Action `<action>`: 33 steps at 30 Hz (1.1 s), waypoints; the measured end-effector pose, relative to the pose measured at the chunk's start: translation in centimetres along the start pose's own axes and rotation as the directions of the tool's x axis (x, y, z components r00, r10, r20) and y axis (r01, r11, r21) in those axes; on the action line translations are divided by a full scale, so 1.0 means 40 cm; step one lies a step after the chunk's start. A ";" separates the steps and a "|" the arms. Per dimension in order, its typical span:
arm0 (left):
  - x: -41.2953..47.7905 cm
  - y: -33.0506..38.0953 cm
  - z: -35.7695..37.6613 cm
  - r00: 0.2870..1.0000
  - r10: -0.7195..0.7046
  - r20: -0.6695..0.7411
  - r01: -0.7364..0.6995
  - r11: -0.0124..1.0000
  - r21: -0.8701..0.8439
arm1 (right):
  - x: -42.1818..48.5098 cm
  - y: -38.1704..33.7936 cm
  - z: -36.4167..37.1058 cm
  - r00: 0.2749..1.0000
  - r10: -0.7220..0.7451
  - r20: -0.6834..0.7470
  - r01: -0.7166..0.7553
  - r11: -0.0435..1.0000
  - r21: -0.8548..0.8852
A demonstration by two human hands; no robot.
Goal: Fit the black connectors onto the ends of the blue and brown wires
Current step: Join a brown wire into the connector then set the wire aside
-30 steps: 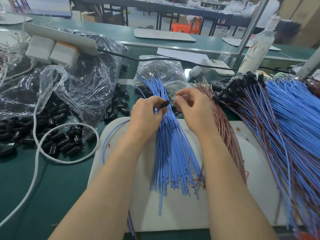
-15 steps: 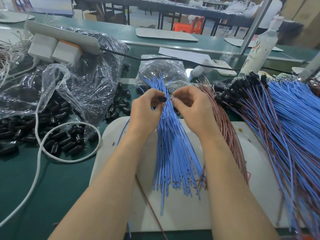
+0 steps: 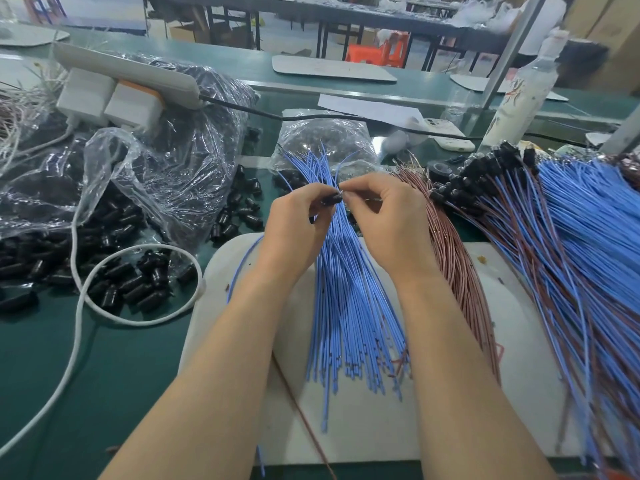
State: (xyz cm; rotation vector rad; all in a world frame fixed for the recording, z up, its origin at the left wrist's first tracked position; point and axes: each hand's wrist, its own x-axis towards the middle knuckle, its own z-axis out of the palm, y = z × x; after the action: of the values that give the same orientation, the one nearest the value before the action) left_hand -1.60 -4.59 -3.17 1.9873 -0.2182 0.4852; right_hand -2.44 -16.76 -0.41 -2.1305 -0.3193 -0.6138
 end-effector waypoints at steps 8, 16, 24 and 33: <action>-0.001 -0.002 0.005 0.997 0.068 0.028 -0.071 0.987 0.143 | 0.001 0.004 -0.002 1.000 0.021 -0.006 -0.022 0.998 -0.052; -0.004 0.003 -0.009 0.994 0.096 0.047 -0.104 0.975 0.198 | 0.009 0.029 -0.027 0.988 0.146 0.040 -0.146 0.989 -0.009; -0.002 -0.003 -0.005 0.993 0.089 0.077 -0.103 0.975 0.195 | 0.013 0.044 -0.025 0.975 0.199 0.101 -0.206 0.977 0.064; -0.004 -0.002 -0.003 0.993 0.070 0.093 -0.086 0.981 0.173 | 0.010 0.059 -0.017 0.952 0.274 0.137 -0.296 0.936 0.188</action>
State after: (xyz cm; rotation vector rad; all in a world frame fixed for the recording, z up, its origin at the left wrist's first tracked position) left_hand -1.72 -4.47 -3.26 2.1820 -0.3175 0.4830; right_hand -1.28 -18.70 -1.46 -1.9640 -0.1214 -0.2822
